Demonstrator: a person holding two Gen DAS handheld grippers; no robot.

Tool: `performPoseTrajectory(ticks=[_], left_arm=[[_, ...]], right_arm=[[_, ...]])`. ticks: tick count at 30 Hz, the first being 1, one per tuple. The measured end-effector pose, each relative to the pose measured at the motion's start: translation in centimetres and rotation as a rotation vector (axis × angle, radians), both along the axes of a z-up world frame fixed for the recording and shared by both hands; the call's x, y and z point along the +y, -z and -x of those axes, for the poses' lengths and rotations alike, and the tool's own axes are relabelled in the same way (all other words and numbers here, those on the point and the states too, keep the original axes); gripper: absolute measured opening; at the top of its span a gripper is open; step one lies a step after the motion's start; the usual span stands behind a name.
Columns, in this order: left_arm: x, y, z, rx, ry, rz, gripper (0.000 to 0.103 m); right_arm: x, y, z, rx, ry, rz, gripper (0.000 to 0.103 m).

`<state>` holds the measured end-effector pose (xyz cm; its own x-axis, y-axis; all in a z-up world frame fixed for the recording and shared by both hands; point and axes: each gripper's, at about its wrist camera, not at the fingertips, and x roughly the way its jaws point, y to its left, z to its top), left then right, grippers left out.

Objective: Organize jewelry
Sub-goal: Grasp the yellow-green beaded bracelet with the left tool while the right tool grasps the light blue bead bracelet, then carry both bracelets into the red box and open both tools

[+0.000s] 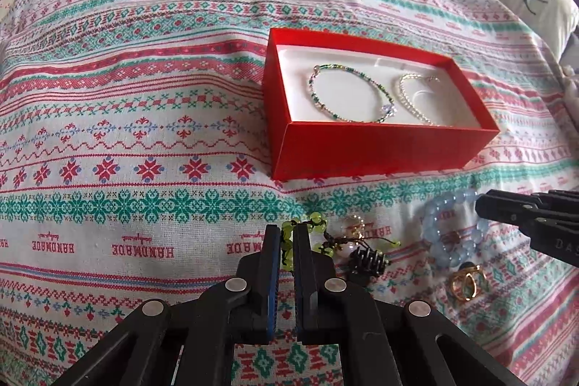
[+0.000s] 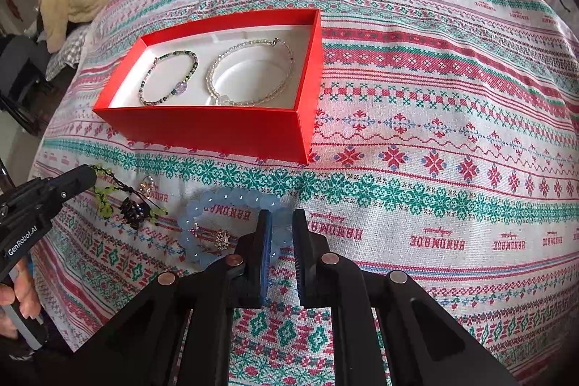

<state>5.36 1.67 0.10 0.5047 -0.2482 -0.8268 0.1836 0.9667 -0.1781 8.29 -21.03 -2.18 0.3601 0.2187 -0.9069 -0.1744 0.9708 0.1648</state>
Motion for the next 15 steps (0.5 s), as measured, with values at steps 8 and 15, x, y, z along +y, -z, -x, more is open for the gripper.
performPoseTrajectory(ticks=[8, 15], left_arm=[[-0.7, -2.1, 0.5, -0.031, 0.012, 0.030, 0.002], [-1.7, -4.1, 0.4, -0.061, 0.012, 0.062, 0.002]], right_arm=[[0.6, -2.9, 1.9, -0.046, -0.034, -0.039, 0.012], [0.9, -5.6, 2.8, -0.083, -0.038, -0.082, 0.012]])
